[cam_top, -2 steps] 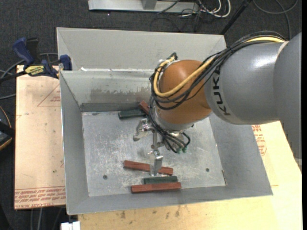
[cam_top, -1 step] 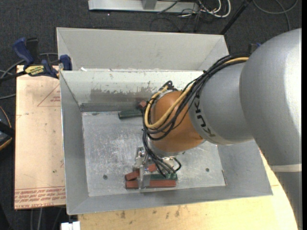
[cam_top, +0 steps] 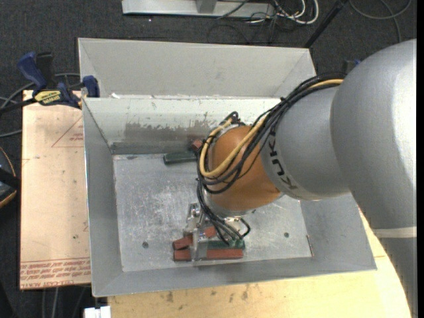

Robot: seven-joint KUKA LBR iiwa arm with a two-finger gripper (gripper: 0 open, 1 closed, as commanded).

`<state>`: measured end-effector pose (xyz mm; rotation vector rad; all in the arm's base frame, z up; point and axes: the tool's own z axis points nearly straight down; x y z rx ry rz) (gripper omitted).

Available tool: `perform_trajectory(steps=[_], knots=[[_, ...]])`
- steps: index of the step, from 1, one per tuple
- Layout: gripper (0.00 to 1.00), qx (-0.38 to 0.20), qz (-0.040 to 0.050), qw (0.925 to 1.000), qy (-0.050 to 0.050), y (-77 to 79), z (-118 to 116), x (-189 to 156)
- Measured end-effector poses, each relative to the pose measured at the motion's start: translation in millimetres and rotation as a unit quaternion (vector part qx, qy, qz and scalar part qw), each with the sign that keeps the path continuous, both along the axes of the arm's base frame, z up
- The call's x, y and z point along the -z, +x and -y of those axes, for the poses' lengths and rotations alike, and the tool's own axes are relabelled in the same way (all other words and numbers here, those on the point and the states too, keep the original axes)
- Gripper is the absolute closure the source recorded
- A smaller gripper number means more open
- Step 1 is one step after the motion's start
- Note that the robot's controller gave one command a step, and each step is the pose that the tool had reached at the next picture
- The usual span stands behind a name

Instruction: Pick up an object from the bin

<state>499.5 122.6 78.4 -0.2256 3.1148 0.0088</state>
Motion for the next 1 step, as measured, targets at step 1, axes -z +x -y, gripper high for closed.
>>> perform_trajectory(steps=[1], knots=[[1.0, -0.008, -0.0086, 0.9999, -0.003, -17.1, -8.6, -122.2]])
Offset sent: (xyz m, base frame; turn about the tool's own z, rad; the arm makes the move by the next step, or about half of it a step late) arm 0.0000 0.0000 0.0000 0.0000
